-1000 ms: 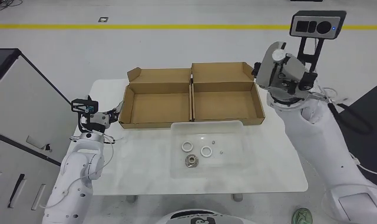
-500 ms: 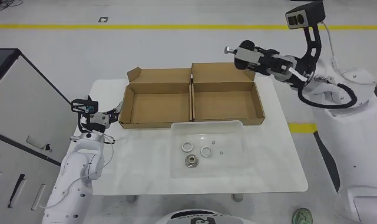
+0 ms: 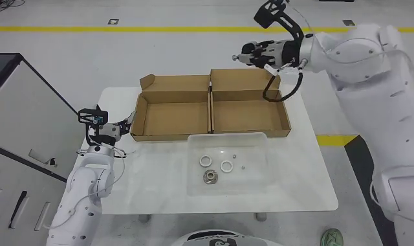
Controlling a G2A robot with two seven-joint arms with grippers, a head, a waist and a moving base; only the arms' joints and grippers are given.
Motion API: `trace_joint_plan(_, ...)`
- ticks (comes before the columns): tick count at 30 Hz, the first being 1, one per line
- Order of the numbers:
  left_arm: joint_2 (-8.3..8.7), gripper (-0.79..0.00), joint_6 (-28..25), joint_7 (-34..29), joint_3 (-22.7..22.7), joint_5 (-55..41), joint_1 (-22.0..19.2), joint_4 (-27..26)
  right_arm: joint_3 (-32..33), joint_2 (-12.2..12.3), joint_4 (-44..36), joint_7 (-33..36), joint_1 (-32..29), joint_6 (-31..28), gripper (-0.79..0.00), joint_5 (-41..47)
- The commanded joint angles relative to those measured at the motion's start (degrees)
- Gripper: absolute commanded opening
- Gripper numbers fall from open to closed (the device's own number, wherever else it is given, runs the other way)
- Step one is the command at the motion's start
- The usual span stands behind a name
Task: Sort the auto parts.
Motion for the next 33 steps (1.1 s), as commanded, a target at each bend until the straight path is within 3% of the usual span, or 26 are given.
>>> trace_joint_plan(1,0.0,0.0,0.0,0.0,0.0,0.0,0.0,0.0,-3.54,-0.58,2.47,0.17,2.23,-0.54,-0.785,-5.36)
trace_joint_plan(16,0.0,0.0,0.0,0.0,0.0,0.0,0.0,0.0,-20.39,-6.09,22.18,-1.19,9.18,-2.54,-0.785,-17.93)
trace_joint_plan(33,0.0,0.0,0.0,0.0,0.0,0.0,0.0,0.0,-28.0,-10.64,38.47,0.19,8.55,-3.86,-0.785,-20.94)
